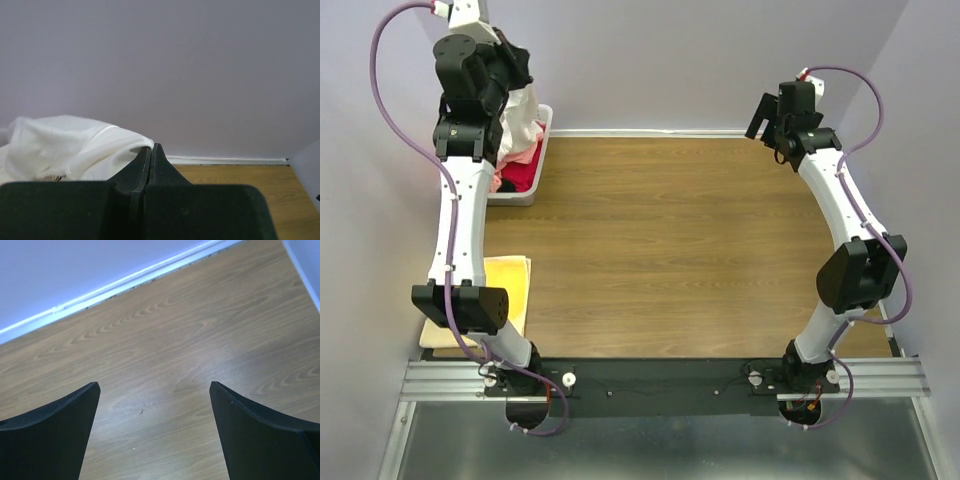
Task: Fold and stack the t-shirts
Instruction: Grab the tshirt from the pile, then move the tshirt to the center of the board
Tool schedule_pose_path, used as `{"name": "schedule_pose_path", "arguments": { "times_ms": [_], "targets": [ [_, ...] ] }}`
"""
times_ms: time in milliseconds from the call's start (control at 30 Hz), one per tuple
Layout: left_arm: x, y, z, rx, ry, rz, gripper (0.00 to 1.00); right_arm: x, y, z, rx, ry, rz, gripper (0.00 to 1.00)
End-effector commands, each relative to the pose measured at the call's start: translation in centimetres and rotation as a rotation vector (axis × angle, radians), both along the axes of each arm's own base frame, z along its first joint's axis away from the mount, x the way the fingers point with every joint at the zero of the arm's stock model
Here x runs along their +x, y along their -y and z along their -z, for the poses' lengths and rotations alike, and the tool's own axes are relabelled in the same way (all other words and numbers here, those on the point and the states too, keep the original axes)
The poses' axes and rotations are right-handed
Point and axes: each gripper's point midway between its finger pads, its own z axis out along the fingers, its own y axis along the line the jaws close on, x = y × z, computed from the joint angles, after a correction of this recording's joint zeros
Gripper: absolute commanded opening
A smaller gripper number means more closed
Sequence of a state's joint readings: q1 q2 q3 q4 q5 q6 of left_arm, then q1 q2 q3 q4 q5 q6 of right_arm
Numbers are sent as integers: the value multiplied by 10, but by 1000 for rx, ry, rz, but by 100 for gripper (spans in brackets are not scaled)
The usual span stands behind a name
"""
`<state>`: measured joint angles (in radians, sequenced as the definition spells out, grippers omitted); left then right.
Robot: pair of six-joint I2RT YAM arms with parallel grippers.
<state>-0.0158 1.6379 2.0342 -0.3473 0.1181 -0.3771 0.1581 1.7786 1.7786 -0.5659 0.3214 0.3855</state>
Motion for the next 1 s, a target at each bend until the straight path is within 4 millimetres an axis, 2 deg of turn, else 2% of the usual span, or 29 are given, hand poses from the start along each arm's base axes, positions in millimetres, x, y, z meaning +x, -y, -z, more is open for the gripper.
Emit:
{"name": "schedule_pose_path", "arguments": {
  "times_ms": [0,100,133,200,233,267,333,367,433,533,633,733,833,900,967],
  "targets": [
    [-32,87,-55,128,230,266,0,2,12,-37,-45,86,53,100],
    [-55,131,-76,152,325,384,0,-2,18,-45,-58,101,80,100],
    [-69,159,-85,149,372,449,0,-3,21,-47,-62,107,94,100],
    [-83,187,-88,158,408,521,0,-7,23,-48,-65,108,110,100],
    [-95,211,-89,166,425,569,0,-11,28,-54,-69,123,135,100],
    [-103,220,-95,171,447,588,0,-13,30,-56,-72,127,147,100],
    [-106,239,-89,175,440,617,0,-21,40,-61,-88,139,193,100],
    [-114,253,-88,173,441,646,0,-23,43,-62,-92,141,212,100],
    [-115,265,-78,174,421,668,0,-30,51,-62,-110,142,251,100],
    [-119,285,-59,174,378,711,0,-38,58,-65,-113,149,285,100],
    [-123,307,-39,200,346,743,0,-44,58,-56,-109,132,286,100],
    [-109,317,-10,222,271,723,0,-44,50,-39,-91,96,242,100],
    [-84,321,35,241,160,668,0,-46,40,-18,-62,49,189,100],
    [-62,322,79,257,56,600,0,-50,37,-4,-57,16,169,100],
    [-47,320,107,263,-21,540,0,-53,33,7,-51,-10,146,100]
  ]
}}
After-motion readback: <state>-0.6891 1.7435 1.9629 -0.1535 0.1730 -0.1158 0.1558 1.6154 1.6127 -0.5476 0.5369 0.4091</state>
